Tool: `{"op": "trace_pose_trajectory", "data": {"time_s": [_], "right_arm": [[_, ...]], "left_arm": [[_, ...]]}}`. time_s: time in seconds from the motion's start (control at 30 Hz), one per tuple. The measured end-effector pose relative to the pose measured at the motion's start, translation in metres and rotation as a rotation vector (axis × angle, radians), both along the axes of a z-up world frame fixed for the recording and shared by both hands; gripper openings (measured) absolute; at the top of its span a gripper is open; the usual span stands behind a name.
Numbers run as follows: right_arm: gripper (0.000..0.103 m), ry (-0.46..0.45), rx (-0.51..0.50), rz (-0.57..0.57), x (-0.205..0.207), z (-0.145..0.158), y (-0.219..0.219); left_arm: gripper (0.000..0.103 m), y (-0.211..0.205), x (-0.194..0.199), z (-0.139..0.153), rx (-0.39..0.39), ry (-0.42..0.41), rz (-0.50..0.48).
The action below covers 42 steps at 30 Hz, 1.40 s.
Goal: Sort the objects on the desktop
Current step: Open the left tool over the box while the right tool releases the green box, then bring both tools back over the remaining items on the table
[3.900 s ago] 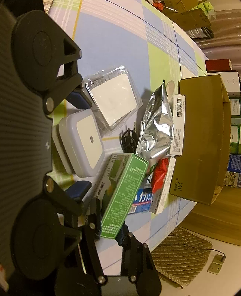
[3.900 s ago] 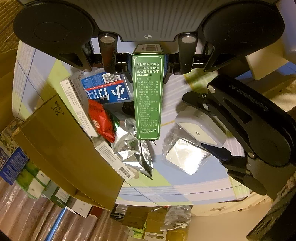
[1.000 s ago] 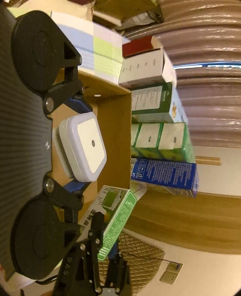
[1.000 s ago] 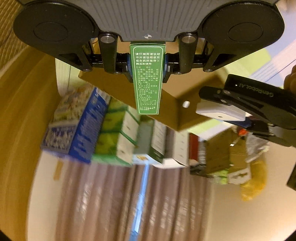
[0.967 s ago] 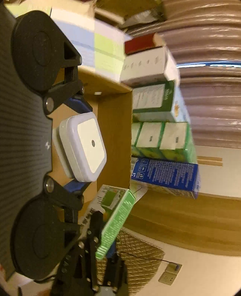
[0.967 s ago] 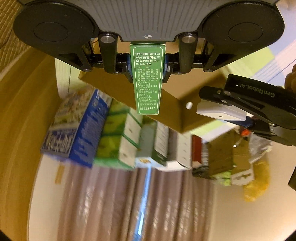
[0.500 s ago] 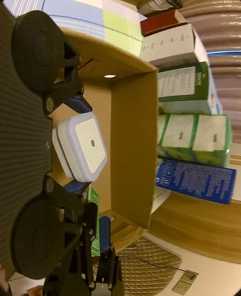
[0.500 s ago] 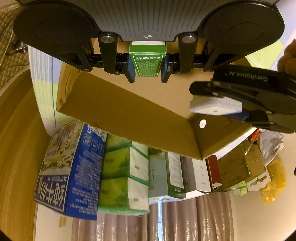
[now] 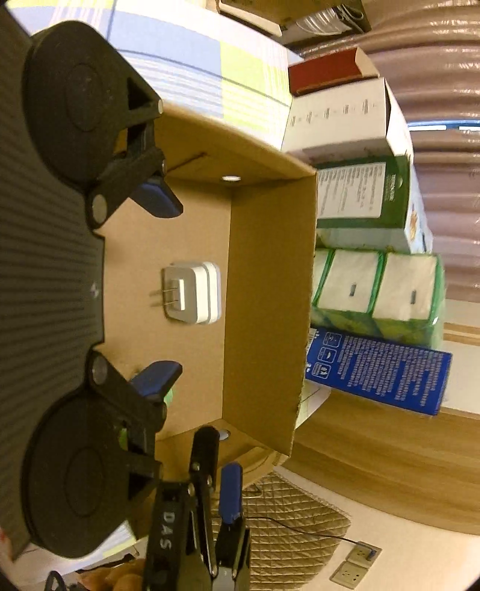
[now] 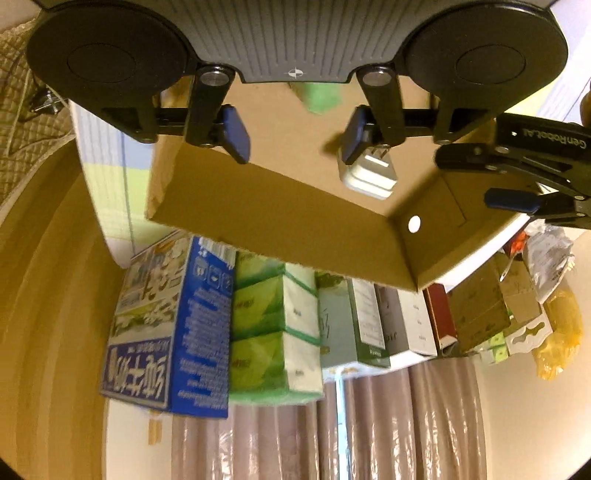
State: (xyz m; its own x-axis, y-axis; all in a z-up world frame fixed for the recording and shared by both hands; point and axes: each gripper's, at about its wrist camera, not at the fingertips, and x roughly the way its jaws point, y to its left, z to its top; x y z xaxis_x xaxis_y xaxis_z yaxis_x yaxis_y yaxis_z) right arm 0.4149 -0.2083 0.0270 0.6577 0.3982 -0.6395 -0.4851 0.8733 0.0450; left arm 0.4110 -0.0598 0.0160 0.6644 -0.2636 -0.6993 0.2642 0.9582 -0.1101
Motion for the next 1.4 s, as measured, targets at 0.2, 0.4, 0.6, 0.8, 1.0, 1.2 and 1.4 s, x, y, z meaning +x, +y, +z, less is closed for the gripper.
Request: {"op": "trace_pose_trajectory", "data": {"time_s": [0.2, 0.4, 0.6, 0.8, 1.0, 1.2, 1.4], "right_arm": [[0.071, -0.028, 0.035, -0.009, -0.046, 0.03, -0.017], [0.077, -0.018, 0.038, -0.005, -0.107, 0.041, -0.026], [0.09, 0.026, 0.051, -0.032, -0.155, 0.035, -0.042], [0.097, 0.105, 0.079, -0.106, -0.19, 0.025, -0.063], [0.101, 0.166, 0.118, -0.166, -0.224, 0.022, -0.078], [0.101, 0.162, 0.121, -0.215, -0.261, 0.017, -0.09], [0.101, 0.187, 0.096, -0.246, -0.282, 0.002, -0.09]], "left_arm": [[0.083, 0.009, -0.04, 0.026, -0.016, -0.027, 0.023], [0.085, 0.011, -0.09, 0.044, -0.018, -0.033, 0.023], [0.091, 0.01, -0.135, 0.054, -0.022, -0.037, 0.035], [0.093, 0.01, -0.175, 0.051, -0.011, -0.018, 0.049], [0.1, 0.011, -0.21, 0.046, -0.008, 0.007, 0.043], [0.102, 0.02, -0.245, 0.05, 0.009, -0.029, 0.034], [0.102, 0.034, -0.269, 0.041, 0.028, -0.017, 0.075]]}}
